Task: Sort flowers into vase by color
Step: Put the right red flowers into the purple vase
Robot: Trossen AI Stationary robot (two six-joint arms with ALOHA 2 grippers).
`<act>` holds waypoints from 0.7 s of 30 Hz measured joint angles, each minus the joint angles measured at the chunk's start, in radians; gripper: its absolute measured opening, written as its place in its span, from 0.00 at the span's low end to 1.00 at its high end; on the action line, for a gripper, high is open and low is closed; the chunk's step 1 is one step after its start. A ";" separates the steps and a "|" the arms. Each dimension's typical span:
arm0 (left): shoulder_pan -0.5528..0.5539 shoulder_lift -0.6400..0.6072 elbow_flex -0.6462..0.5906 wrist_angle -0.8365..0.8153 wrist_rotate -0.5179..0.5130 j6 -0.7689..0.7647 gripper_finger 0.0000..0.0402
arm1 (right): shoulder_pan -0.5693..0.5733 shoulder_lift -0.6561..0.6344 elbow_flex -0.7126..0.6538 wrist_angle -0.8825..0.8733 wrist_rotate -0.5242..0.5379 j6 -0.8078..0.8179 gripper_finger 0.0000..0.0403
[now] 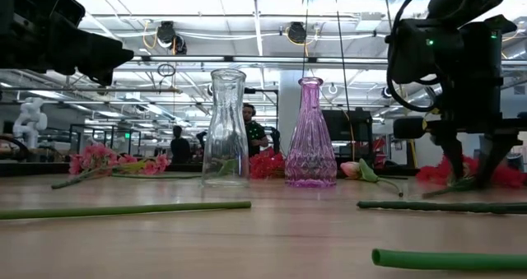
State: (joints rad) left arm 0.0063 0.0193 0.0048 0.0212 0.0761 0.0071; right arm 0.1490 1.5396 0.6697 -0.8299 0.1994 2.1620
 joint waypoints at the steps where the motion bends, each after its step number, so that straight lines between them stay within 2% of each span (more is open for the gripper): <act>1: 0.000 0.000 0.000 0.000 0.000 0.000 0.36 | 0.000 -0.010 0.000 -0.002 0.004 -0.024 0.16; 5: 0.000 0.000 0.000 0.000 0.000 0.000 0.36 | 0.002 -0.063 0.003 -0.067 0.045 -0.105 0.03; 7: 0.000 0.000 0.000 0.000 -0.002 0.000 0.36 | 0.011 -0.104 0.012 -0.140 0.122 -0.122 0.02; 10: 0.000 0.000 0.000 -0.001 -0.003 0.000 0.36 | 0.026 -0.174 0.036 -0.159 0.232 -0.157 0.03; 13: 0.000 0.000 0.000 0.000 -0.003 0.000 0.36 | 0.039 -0.248 0.049 -0.155 0.339 -0.310 0.01; 16: 0.000 0.000 0.000 0.000 -0.003 0.000 0.36 | 0.046 -0.312 0.061 -0.099 0.400 -0.500 0.01; 19: 0.000 0.000 0.000 0.000 -0.003 0.000 0.36 | 0.045 -0.359 0.070 -0.049 0.472 -0.587 0.01; 21: 0.000 0.000 0.000 0.000 -0.003 0.000 0.36 | 0.045 -0.382 0.070 0.009 0.553 -0.702 0.01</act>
State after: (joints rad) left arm 0.0063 0.0193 0.0048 0.0208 0.0731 0.0071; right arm 0.1942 1.1571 0.7399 -0.8208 0.7522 1.4600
